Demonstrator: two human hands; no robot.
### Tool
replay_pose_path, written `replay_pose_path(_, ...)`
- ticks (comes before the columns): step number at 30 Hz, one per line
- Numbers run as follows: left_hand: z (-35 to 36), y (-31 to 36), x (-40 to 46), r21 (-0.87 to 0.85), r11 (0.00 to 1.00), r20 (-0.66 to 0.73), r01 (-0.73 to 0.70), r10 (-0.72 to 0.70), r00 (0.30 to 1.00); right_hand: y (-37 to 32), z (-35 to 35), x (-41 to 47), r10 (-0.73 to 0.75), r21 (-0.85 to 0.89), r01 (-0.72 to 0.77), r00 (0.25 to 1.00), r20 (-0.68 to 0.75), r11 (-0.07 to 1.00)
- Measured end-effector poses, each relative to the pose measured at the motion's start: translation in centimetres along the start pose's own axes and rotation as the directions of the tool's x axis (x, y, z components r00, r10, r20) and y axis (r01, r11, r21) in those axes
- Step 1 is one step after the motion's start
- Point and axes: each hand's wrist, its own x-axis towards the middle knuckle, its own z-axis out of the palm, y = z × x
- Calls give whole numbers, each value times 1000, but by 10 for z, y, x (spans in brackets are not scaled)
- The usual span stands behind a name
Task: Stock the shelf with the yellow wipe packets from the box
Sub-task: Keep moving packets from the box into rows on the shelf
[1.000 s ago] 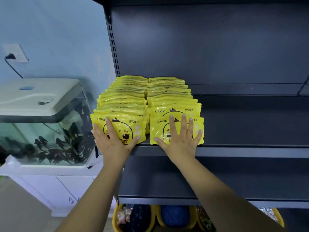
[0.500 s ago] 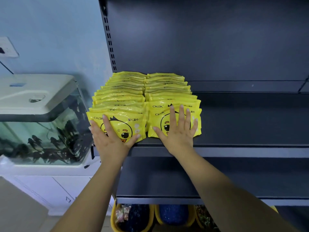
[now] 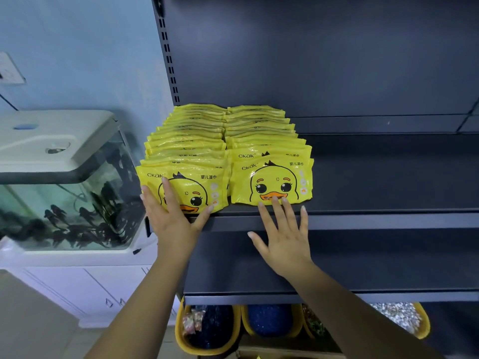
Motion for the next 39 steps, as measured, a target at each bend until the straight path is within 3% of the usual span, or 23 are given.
replay_pose_path(7,-8,-5,-25,29,1000,17,-9,8,1000,-1,-6,-10,-3,48,7,997,-74,999)
replay_pose_path(11,-17,6,-54,-46,998,139,45,-38,990,-5,-14,-34,-70,108,90,982,-176,990)
replay_pose_path(15,-27,20,-89,-71,996,249,-50,66,966,1,-21,-65,-91,164,120,981,-174,979)
replay_pose_path(20,-31,33,-134,-16,979,402,-203,192,895,27,-33,-111,-72,166,75,997,-22,983)
replay_pose_path(23,-33,40,-170,32,960,479,-278,229,848,53,-37,-148,-23,153,-1,987,157,988)
replay_pose_path(27,-34,60,-228,66,946,521,-319,240,819,97,-43,-204,23,240,-164,866,500,957)
replay_pose_path(32,-32,75,-309,139,964,629,-226,90,772,151,-52,-264,53,178,-170,848,527,969)
replay_pose_path(34,-33,80,-332,164,969,664,-185,30,747,167,-50,-285,106,162,-266,764,636,950)
replay_pose_path(35,-32,82,-344,184,965,683,-186,10,731,175,-44,-299,107,144,-310,667,737,940)
replay_pose_path(39,-22,77,-374,271,935,749,-228,-56,660,200,-23,-338,115,89,-325,559,821,942)
